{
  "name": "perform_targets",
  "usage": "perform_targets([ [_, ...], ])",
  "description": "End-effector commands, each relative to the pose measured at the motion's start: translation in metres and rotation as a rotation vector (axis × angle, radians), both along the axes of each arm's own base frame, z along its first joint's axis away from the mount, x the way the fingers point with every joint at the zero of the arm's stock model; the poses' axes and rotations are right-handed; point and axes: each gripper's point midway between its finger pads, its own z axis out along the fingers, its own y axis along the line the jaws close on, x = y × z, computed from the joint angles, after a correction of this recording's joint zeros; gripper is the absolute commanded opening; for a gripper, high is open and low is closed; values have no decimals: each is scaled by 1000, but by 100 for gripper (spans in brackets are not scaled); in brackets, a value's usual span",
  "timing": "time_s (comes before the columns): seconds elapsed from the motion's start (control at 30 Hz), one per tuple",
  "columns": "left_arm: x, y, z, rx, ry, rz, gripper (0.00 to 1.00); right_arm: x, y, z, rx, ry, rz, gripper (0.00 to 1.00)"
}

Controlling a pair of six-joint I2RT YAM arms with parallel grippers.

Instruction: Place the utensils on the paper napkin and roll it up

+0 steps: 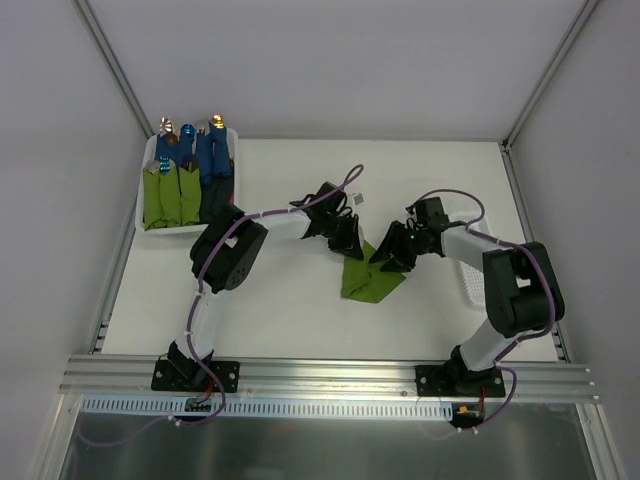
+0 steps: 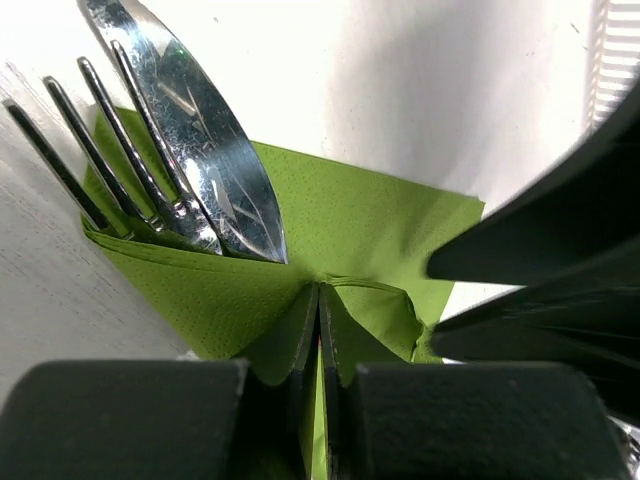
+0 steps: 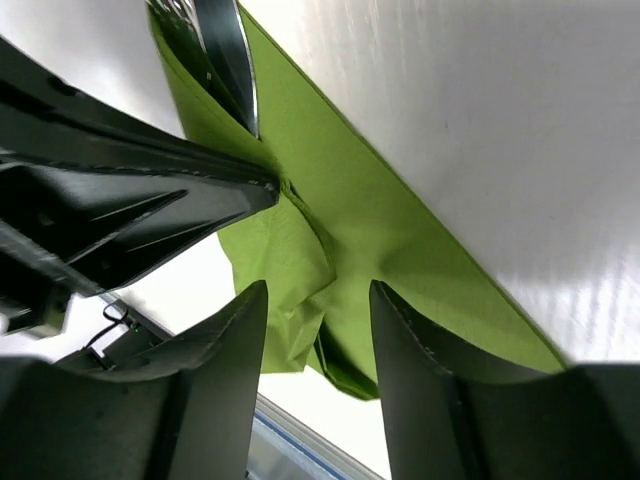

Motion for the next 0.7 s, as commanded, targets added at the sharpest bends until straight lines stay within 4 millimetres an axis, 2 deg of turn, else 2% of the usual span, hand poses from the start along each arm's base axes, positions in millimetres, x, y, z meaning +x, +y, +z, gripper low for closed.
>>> perform_targets([
  [0.0,3,13,-15,138,-39,35,0,19,-17,41,-57,-102,-22,50],
  [0.03,1,15,-18,154,-36,38,0,23,-19,57,-59,-136,-28,49],
  [0.13,1,22,-25,203,-40,51,0,27,-18,83,-38,-198,-39,42],
  [0.23,1,24,-25,221,-47,51,0,28,0,99,56,-231,-42,30],
  [0.3,1,24,-27,226,-42,47,0,24,16,100,118,-227,-34,23],
  [0.47,0,22,-26,221,-38,38,0,15,44,80,188,-167,-20,19],
  [0.5,-1,22,-26,221,-34,37,0,10,49,69,186,-140,-12,19],
  [0.67,-4,23,-28,221,-17,39,0,2,54,39,173,-87,-15,18],
])
